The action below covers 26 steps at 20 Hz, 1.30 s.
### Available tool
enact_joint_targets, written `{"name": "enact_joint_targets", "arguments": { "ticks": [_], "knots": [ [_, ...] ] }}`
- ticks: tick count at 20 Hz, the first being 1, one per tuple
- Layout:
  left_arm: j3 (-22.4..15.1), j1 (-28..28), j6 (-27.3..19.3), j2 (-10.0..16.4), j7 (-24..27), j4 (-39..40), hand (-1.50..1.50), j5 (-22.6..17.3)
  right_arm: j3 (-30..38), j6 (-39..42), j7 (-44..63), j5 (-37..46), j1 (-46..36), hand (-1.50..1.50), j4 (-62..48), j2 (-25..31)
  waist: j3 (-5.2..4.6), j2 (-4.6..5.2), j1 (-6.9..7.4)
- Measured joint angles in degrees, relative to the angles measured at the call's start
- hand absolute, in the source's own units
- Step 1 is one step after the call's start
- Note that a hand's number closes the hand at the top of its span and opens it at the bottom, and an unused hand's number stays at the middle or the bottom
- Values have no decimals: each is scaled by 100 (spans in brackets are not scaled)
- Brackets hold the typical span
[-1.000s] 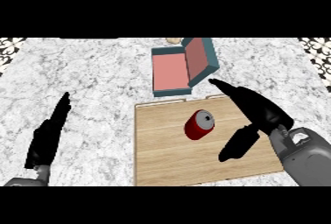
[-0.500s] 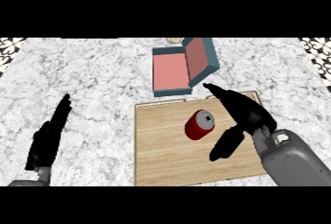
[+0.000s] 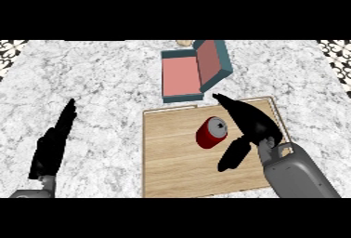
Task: Pick the can from the tray and place it in the cardboard box
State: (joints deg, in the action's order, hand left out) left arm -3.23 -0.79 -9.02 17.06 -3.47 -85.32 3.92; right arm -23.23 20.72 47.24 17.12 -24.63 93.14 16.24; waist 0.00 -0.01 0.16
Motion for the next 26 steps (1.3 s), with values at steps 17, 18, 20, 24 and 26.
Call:
{"name": "enact_joint_targets", "arguments": {
  "ticks": [17,18,20,24,26],
  "knots": [
    [322,81,367,-332,-203,-317,0,407,414,234,-574,1137,401,-150,-315,-904,-1,-1,0],
    [310,127,397,-341,-323,-477,0,408,401,190,-647,1217,380,-150,-456,-966,-1,-1,6],
    [348,103,425,-387,-275,-412,0,457,511,317,-737,1267,309,-150,-586,-985,0,0,5],
    [415,145,467,-453,-257,-448,0,508,554,410,-833,1426,292,-150,-742,-1110,-1,-1,5],
    [412,142,472,-501,-240,-446,0,576,544,395,-897,1483,420,150,-736,-1197,-1,-4,0]
  ]
}}
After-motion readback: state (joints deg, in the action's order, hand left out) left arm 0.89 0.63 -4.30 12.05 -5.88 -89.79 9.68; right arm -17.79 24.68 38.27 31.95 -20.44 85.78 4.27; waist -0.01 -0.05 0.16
